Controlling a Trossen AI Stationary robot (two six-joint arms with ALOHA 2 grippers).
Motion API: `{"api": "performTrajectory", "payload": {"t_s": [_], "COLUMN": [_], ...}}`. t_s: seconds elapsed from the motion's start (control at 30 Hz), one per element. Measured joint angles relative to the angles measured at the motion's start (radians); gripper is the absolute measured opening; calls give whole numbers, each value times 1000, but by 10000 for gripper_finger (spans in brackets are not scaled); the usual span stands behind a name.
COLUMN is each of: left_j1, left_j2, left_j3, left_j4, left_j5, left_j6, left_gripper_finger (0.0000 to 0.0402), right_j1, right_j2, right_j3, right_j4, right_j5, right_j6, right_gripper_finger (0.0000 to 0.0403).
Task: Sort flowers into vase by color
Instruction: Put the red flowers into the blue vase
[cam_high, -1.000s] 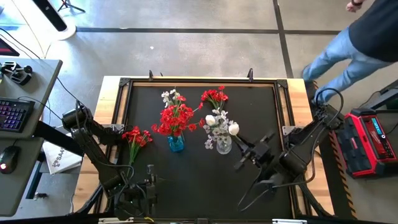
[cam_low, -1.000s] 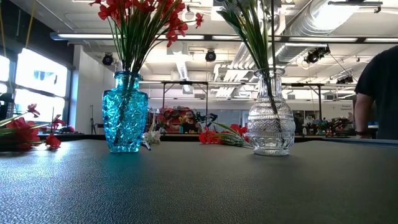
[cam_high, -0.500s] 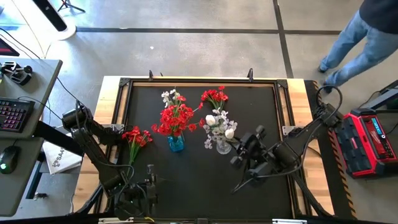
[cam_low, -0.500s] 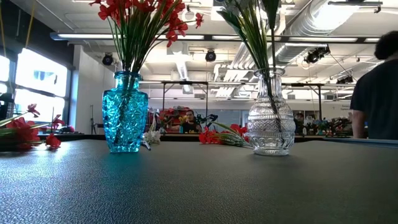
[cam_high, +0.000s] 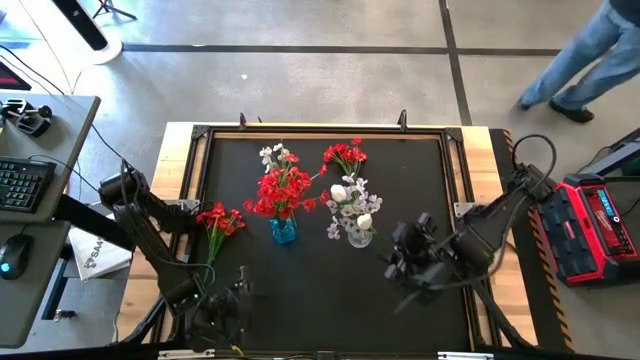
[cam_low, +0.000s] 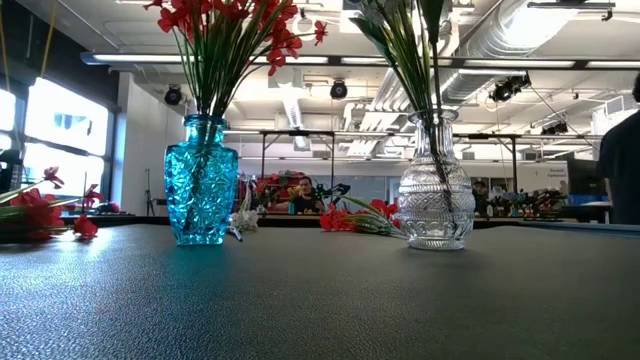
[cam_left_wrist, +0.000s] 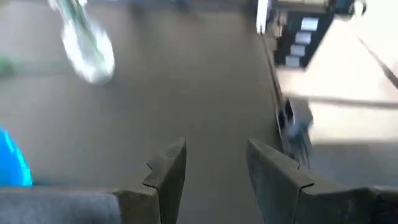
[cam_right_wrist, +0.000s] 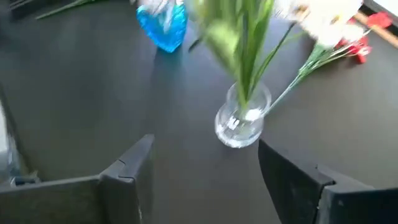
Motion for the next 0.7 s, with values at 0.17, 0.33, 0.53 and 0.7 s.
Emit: {"api": "performTrajectory", "payload": {"t_s": [0.17,0.33,0.53,0.7], "left_j1": [-2,-33,-109,-174], "left_j2": [-1,20,52,87], "left_j3": [0,0,0,0], "left_j4": [-326,-643,-782,-849], "left_j5": [240,422,486,487], "left_j6": [-378,-716,-975,-1238], "left_gripper_finger": [156,156,156,156], "right_j1": [94,147,151,136], "right_j2": [21,52,155,264], "right_j3": [-83,-267,-489,-549], "right_j4": [88,426,1025,1327], "right_j5": [54,80,119,119], "right_j6": [84,80,-63,-197], "right_gripper_finger": [206,204,204,204]}}
